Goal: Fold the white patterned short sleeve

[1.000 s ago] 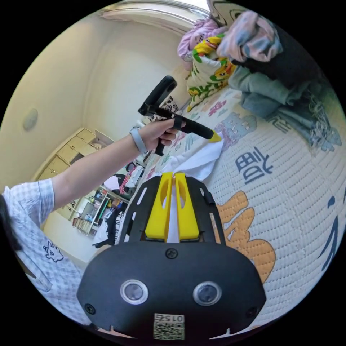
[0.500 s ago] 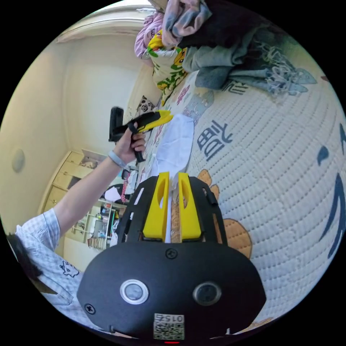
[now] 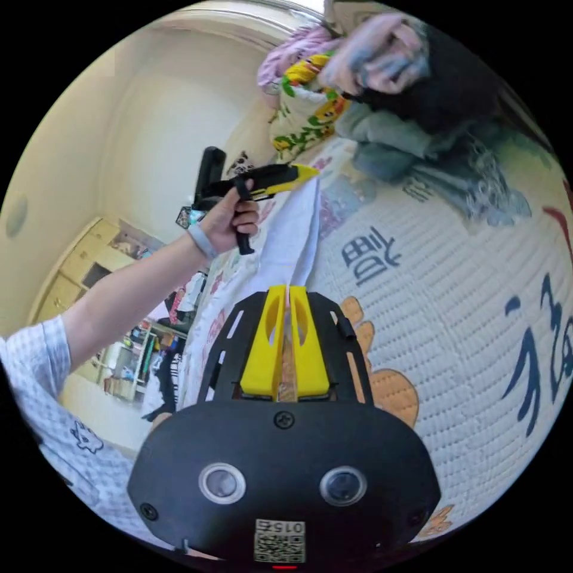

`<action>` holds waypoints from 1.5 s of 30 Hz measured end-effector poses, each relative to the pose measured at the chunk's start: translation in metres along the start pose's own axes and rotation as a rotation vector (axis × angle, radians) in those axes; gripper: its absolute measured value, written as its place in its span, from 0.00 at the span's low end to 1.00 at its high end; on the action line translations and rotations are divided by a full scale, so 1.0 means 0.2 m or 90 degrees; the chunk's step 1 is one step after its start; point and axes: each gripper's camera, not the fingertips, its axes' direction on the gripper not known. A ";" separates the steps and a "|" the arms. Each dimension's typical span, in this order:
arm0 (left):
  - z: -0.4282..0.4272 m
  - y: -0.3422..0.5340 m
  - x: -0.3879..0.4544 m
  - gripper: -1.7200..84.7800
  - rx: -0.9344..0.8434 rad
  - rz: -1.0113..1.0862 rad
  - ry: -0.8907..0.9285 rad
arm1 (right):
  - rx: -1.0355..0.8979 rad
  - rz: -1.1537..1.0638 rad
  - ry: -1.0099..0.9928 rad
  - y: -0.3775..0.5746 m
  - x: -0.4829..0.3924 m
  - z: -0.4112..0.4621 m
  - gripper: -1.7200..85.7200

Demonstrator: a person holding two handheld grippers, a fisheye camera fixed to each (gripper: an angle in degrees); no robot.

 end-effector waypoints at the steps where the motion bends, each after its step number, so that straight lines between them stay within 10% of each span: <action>1: -0.05 0.04 -0.02 0.09 0.009 -0.033 -0.014 | -0.002 0.046 -0.014 0.02 0.07 0.01 0.02; 15: -1.29 1.19 0.42 0.11 0.066 -0.121 -0.091 | -0.014 0.015 -0.057 0.22 0.13 0.11 0.07; 26: -2.11 3.22 0.77 0.15 -0.033 -0.673 -0.225 | -0.330 -0.022 0.143 0.78 -0.24 0.37 0.12; 45: -2.45 3.90 1.05 0.07 -0.025 -0.718 -0.112 | -0.467 0.040 0.320 1.12 -0.36 0.79 0.06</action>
